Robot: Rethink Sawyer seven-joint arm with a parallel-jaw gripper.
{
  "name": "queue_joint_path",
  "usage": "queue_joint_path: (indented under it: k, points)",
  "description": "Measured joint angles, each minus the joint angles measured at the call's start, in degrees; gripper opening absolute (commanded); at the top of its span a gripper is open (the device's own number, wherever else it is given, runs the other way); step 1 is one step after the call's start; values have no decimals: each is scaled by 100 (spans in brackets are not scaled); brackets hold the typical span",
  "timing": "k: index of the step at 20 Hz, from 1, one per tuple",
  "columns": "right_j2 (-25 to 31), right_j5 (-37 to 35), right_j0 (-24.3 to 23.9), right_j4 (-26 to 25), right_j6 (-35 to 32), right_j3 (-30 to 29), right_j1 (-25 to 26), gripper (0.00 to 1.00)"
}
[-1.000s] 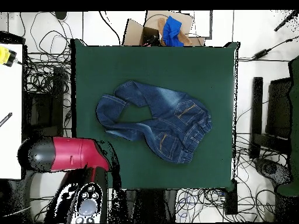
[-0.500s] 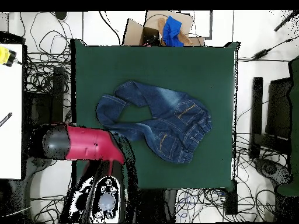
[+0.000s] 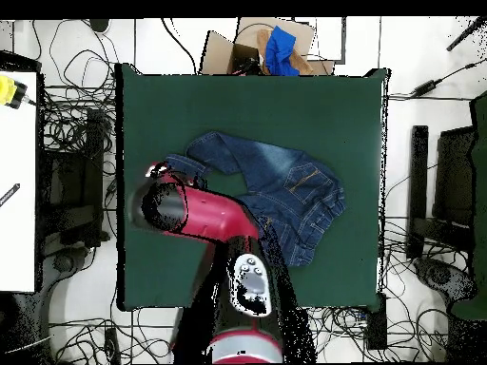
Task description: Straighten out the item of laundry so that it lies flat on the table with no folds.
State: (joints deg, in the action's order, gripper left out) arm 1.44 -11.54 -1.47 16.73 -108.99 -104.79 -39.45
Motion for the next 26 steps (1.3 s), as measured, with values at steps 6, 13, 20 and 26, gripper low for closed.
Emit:
queue_joint_path:
  k: [6,13,20,26]
  points:
    - [2,169,-185,-299,0,2,369,100]
    - [24,168,-130,-508,0,-6,602,100]
    - [25,169,73,-507,0,-13,597,100]
    - [23,152,596,-401,0,-9,553,100]
